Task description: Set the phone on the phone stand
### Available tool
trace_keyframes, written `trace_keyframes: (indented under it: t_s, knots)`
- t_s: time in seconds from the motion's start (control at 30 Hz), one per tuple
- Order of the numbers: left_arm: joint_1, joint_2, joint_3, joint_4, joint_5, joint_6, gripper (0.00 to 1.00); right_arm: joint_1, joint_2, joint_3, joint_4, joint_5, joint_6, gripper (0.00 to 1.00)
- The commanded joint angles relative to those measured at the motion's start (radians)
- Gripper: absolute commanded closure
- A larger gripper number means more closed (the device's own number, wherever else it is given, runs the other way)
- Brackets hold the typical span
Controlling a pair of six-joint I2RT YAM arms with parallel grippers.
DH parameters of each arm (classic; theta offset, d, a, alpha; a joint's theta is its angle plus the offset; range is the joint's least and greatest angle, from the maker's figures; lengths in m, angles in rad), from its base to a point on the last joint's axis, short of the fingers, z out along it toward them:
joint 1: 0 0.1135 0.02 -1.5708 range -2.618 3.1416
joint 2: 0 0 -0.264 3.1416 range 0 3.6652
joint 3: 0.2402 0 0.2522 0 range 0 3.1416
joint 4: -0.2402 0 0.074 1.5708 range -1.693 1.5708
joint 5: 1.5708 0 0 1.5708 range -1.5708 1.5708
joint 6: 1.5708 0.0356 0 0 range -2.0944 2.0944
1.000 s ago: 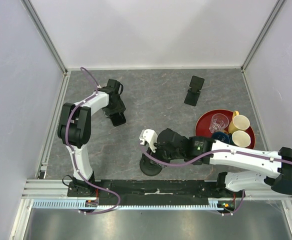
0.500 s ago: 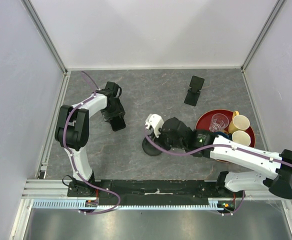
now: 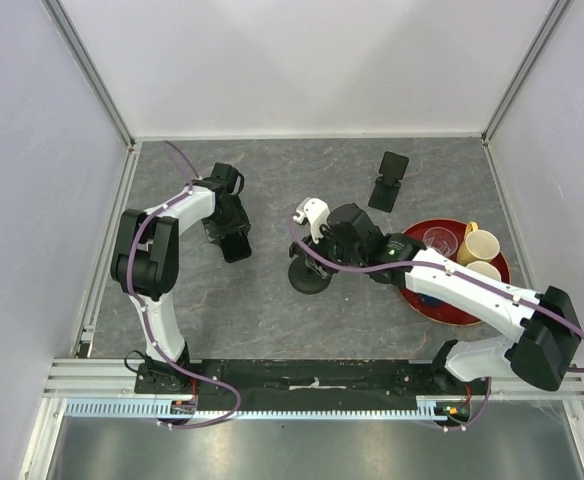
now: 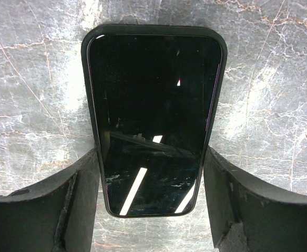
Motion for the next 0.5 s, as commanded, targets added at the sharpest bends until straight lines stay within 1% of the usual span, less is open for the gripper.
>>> trace_keyframes:
  t_s: [0.0, 0.07, 0.1, 0.23, 0.37, 0.4, 0.47]
  knots:
    - [0.006, 0.034, -0.032, -0.016, 0.041, 0.020, 0.88, -0.015, -0.030, 0.046, 0.098, -0.021, 0.045, 0.34]
    - [0.004, 0.004, -0.058, -0.008, 0.041, 0.014, 0.96, -0.020, -0.025, 0.055, 0.083, -0.013, 0.056, 0.18]
    - [0.004, -0.004, -0.064, -0.006, 0.038, 0.014, 0.98, -0.018, -0.013, 0.062, 0.074, -0.008, 0.061, 0.03]
    - [0.006, -0.047, -0.079, -0.014, 0.042, 0.007, 0.98, -0.018, -0.015, 0.102, 0.019, 0.024, 0.116, 0.02]
    - [0.012, -0.111, -0.113, -0.003, 0.067, -0.047, 0.98, -0.018, -0.068, 0.153, -0.018, 0.120, 0.162, 0.02]
    - [0.012, -0.153, -0.127, 0.029, 0.097, -0.059, 0.98, -0.020, -0.073, 0.162, -0.023, 0.169, 0.177, 0.02]
    - [0.021, -0.196, -0.173, 0.067, 0.143, -0.091, 0.98, -0.018, -0.073, 0.193, -0.028, 0.195, 0.224, 0.02]
